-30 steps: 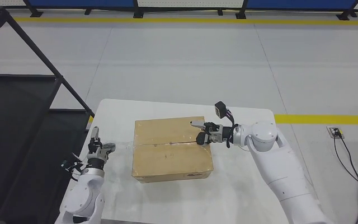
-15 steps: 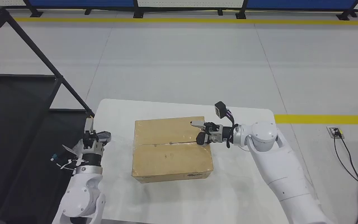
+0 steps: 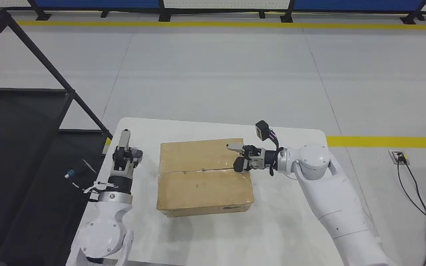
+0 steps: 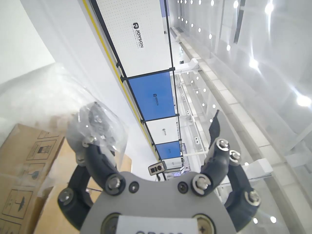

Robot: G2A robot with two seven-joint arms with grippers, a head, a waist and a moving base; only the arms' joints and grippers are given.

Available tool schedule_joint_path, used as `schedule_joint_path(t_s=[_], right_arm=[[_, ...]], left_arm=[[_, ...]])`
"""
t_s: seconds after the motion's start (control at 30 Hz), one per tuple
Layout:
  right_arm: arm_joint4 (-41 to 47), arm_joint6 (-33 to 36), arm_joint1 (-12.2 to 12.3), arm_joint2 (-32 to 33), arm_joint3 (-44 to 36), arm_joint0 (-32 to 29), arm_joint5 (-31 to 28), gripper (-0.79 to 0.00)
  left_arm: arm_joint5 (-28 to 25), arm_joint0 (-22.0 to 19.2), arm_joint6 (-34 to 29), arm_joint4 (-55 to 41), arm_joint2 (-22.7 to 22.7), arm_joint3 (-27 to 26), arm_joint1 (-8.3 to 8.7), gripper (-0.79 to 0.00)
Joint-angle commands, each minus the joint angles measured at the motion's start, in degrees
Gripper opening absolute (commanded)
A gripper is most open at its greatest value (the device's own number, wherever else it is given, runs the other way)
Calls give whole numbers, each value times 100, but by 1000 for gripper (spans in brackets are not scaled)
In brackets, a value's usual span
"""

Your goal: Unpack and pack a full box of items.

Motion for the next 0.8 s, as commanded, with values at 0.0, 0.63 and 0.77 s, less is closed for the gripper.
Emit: schedule_joint_path(t_s=[0.0,0.63,0.77], right_arm=[[10,-132,2,-9,-99,-90,-14,0],[115,-360,132,63,-663,-417,164,0],[177,-417,145,61,-690,-424,155,0]], left_arm=[[116,-40,27,225,103,-66,-6,0],[568,-303,705,2264,1589,-178,-166,0],[624,-393,727,2407,1786,-98,-215,0]])
